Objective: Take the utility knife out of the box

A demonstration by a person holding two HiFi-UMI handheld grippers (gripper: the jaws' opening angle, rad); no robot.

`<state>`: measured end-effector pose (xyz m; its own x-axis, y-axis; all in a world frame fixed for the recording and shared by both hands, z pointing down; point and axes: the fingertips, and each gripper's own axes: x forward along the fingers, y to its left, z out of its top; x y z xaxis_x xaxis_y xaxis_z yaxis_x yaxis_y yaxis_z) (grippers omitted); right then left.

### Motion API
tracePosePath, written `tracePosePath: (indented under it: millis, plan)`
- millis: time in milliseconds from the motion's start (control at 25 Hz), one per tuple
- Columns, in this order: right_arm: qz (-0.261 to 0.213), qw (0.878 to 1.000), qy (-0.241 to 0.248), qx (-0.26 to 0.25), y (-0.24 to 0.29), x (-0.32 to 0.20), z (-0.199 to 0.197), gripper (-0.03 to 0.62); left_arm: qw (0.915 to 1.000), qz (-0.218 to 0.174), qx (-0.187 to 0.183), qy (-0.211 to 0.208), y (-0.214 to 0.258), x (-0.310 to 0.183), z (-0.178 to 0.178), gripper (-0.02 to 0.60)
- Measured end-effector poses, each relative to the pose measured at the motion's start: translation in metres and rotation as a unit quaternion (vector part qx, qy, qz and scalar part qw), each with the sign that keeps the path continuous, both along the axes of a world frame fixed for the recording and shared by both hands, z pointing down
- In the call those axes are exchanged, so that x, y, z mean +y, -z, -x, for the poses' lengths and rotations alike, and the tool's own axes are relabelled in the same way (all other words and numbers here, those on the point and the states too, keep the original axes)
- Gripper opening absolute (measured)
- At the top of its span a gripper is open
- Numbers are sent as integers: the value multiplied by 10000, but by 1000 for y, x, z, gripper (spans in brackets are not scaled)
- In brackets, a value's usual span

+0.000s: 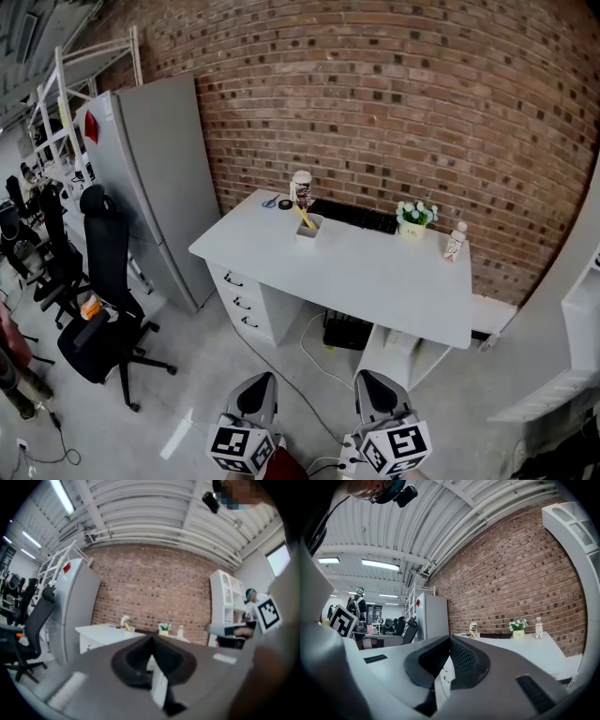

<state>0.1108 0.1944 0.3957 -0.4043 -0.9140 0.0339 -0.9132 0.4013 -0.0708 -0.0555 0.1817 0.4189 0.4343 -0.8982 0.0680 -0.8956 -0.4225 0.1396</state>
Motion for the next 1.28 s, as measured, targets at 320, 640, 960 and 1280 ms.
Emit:
tracePosePath:
  millis: [320,640,960,1280]
  plan:
    - [213,9997,-153,17,-9,-79,57,8,9995,90,-101,-291,-4,-82,41,3]
    - [306,9988,-365,60,-12,-150,102,8,9981,159,-99,-589,-6,-155,76,3]
    - [324,9974,-616,176,-9,-191,137,8,9968,147,-40,-786,-3,-201,111,3]
    - [377,9960,-756,296,-10,-212,145,8,9958,245,-34,-886,-11,-226,125,3]
